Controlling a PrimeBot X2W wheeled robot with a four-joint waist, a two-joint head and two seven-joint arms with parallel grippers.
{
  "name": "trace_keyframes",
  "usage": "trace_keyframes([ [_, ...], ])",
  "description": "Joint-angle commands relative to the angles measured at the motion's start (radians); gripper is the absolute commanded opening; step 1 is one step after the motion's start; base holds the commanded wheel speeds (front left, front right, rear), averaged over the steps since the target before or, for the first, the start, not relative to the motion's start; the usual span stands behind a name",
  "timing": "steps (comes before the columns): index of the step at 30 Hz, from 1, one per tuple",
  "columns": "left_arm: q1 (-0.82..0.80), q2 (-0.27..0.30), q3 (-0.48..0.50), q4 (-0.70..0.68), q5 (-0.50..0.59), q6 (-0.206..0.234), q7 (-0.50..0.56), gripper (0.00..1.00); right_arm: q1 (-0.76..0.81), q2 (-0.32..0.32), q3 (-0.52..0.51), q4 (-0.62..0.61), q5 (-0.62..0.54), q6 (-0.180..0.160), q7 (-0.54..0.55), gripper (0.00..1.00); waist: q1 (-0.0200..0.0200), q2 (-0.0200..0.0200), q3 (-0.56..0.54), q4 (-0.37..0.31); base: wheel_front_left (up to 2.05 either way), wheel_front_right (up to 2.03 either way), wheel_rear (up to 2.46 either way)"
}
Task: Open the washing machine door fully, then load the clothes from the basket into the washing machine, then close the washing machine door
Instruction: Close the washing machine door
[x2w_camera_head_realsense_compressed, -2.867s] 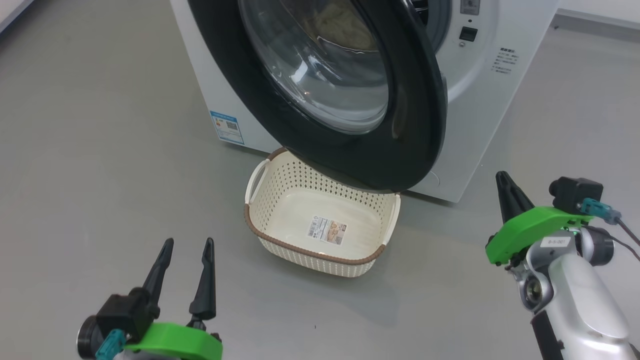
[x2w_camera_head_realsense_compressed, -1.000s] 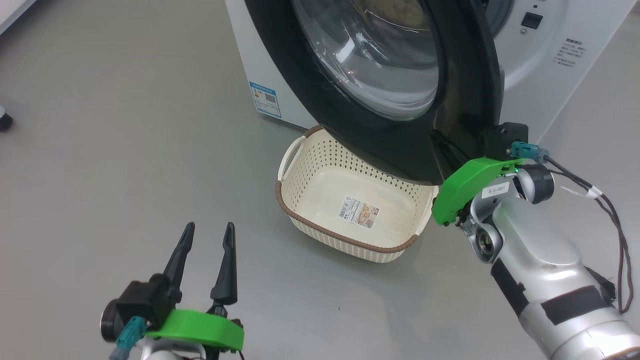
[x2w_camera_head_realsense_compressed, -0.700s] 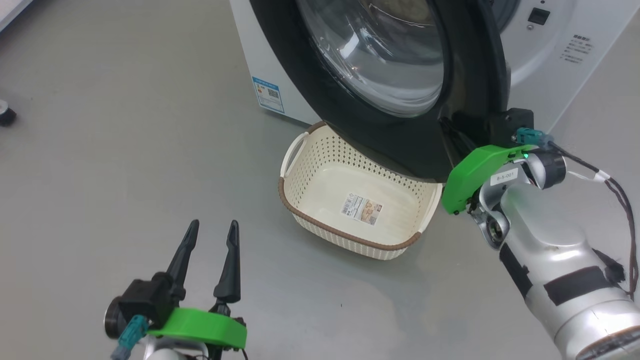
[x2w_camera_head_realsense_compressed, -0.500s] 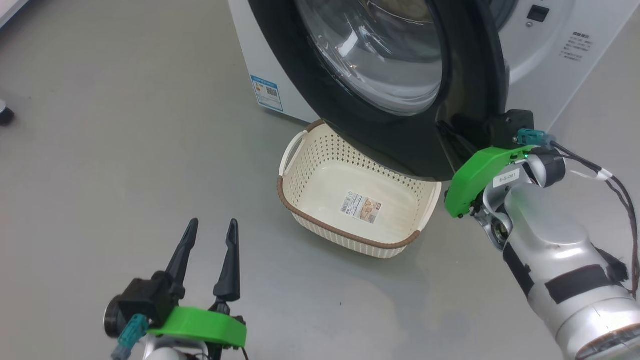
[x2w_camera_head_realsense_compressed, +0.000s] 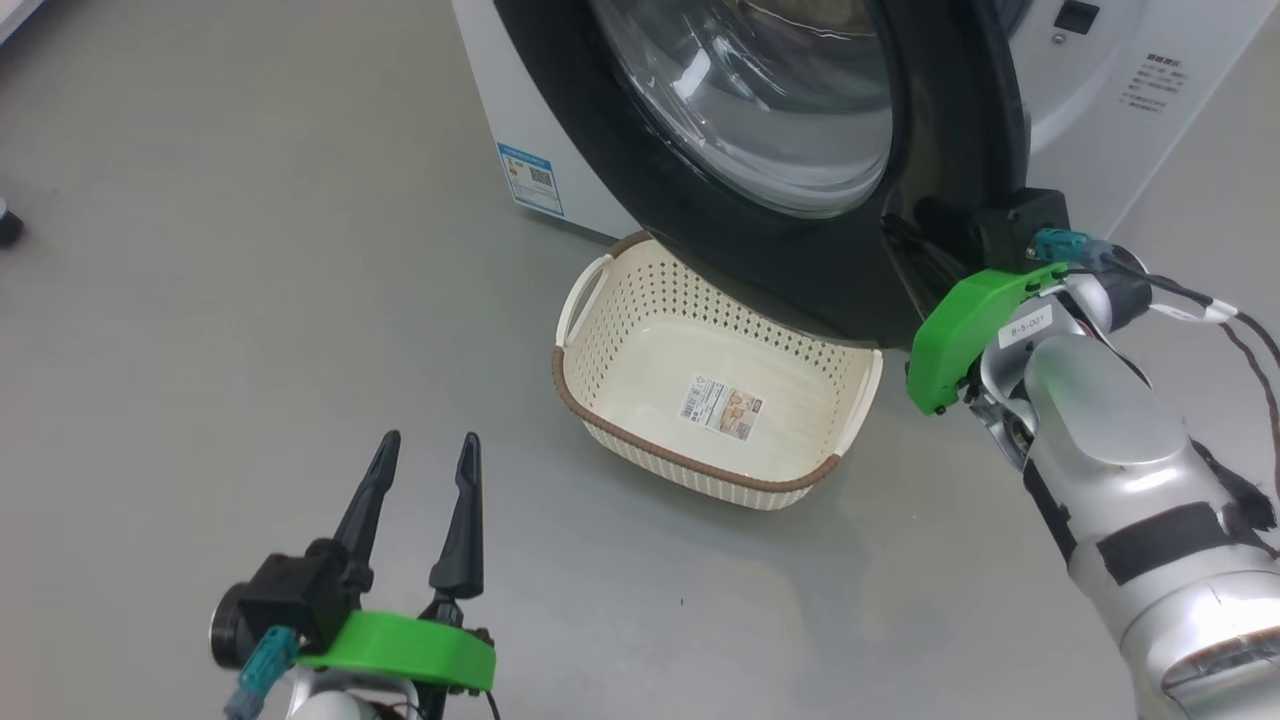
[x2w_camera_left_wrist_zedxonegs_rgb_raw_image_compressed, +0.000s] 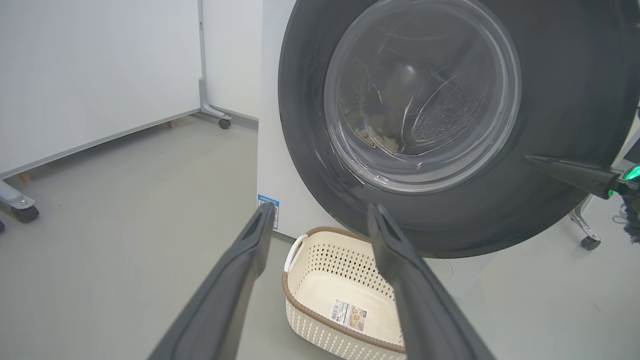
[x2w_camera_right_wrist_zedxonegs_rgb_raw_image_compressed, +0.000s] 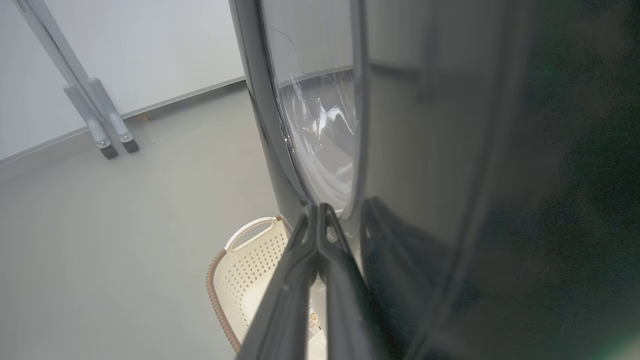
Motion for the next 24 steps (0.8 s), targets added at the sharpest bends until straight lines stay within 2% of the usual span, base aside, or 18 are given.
trace_keyframes([
  [1, -0.036, 0.006, 0.040, -0.026, 0.012, -0.001, -0.014, 1.00, -0.046, 0.006, -0.003, -0.033, -0.012, -0.001, -0.013, 0.00, -0.0001, 0.0000, 0.001, 0.000, 0.00, 0.00, 0.00],
  [11, -0.038, -0.008, 0.056, -0.027, 0.024, -0.016, -0.014, 1.00, -0.062, 0.006, -0.163, -0.091, -0.139, -0.001, -0.014, 0.00, -0.0001, 0.0000, 0.011, -0.003, 0.00, 0.00, 0.00],
  [24, -0.047, -0.022, 0.064, -0.028, 0.035, -0.034, -0.014, 1.00, -0.049, 0.006, -0.325, -0.189, -0.225, -0.001, 0.036, 0.00, -0.0001, 0.0000, 0.031, -0.010, 0.00, 0.00, 0.00],
])
